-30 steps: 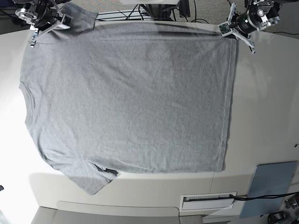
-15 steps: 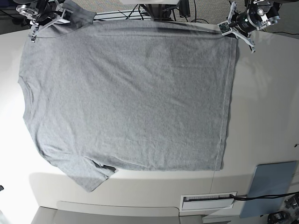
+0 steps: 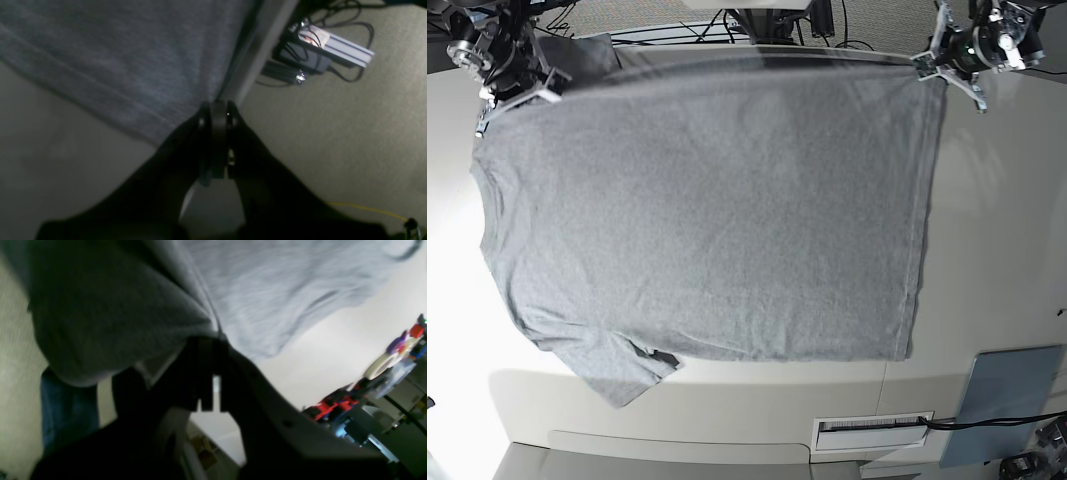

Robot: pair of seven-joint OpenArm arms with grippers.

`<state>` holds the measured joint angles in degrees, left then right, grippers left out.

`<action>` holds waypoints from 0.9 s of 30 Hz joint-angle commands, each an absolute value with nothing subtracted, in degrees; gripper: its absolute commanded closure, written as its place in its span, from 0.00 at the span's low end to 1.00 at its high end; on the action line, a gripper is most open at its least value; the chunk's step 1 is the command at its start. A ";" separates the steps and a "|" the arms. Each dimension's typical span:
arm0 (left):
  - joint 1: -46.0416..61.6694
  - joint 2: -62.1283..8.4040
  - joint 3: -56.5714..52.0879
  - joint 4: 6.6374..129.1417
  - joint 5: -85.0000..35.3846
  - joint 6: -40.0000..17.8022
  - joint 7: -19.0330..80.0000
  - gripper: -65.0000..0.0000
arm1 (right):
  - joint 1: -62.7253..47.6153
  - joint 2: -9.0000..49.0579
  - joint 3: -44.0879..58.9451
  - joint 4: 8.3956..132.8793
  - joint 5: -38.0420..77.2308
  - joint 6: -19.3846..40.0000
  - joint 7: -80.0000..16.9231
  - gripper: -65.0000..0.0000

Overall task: Fold the T-shirt properly
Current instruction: 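Fold the collar edge over onto the shirt body with both grippers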

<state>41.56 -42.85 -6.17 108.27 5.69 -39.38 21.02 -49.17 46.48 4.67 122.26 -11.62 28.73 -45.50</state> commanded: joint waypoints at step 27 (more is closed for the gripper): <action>26.26 -38.74 -8.86 107.87 -1.74 -31.94 20.51 1.00 | -38.24 47.11 5.30 122.89 -9.87 26.68 -41.76 1.00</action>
<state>26.55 -37.87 -8.34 107.18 -1.63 -32.58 21.43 -38.54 46.17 4.67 122.23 -9.04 27.46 -42.15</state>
